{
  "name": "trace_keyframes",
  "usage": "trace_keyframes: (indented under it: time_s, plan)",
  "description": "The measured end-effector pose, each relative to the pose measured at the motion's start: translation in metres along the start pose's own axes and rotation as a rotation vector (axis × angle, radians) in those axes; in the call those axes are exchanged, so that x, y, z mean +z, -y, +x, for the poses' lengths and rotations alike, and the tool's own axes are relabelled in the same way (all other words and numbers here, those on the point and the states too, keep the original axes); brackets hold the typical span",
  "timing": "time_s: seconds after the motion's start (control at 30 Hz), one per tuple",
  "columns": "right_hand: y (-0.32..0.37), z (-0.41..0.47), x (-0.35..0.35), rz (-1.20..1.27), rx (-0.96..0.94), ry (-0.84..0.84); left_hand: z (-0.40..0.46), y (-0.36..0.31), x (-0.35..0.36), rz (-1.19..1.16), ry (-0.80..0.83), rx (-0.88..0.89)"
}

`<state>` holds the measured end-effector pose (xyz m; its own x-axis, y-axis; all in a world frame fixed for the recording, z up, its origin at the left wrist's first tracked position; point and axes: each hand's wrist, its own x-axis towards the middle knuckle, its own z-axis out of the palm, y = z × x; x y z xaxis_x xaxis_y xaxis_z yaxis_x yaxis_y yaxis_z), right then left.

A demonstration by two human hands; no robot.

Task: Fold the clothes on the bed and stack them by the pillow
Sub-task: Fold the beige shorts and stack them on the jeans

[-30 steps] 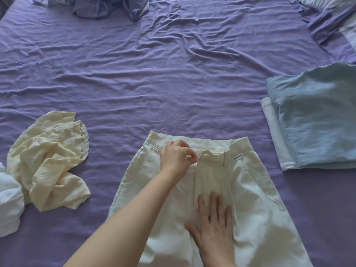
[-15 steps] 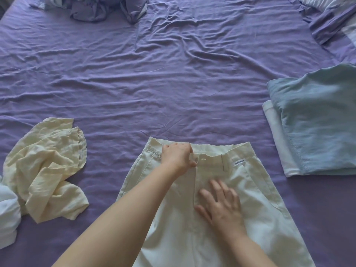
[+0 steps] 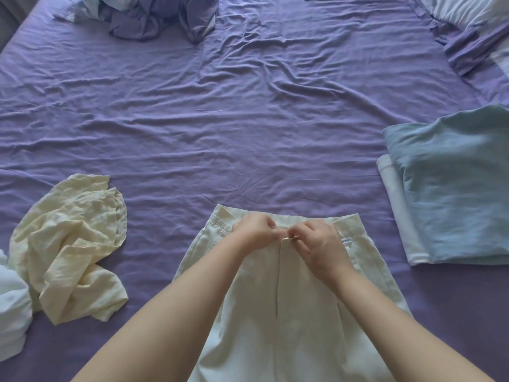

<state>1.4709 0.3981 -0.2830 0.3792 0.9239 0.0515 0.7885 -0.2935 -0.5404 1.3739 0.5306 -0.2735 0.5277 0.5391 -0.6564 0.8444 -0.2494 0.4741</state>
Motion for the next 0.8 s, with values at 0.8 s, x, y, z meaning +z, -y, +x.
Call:
trace_keyframes:
  time_s: [0.8]
  plan:
    - [0.015,0.009,-0.005,-0.008,0.16,0.114,-0.014,-0.001,0.011,-0.257,-0.084,0.028]
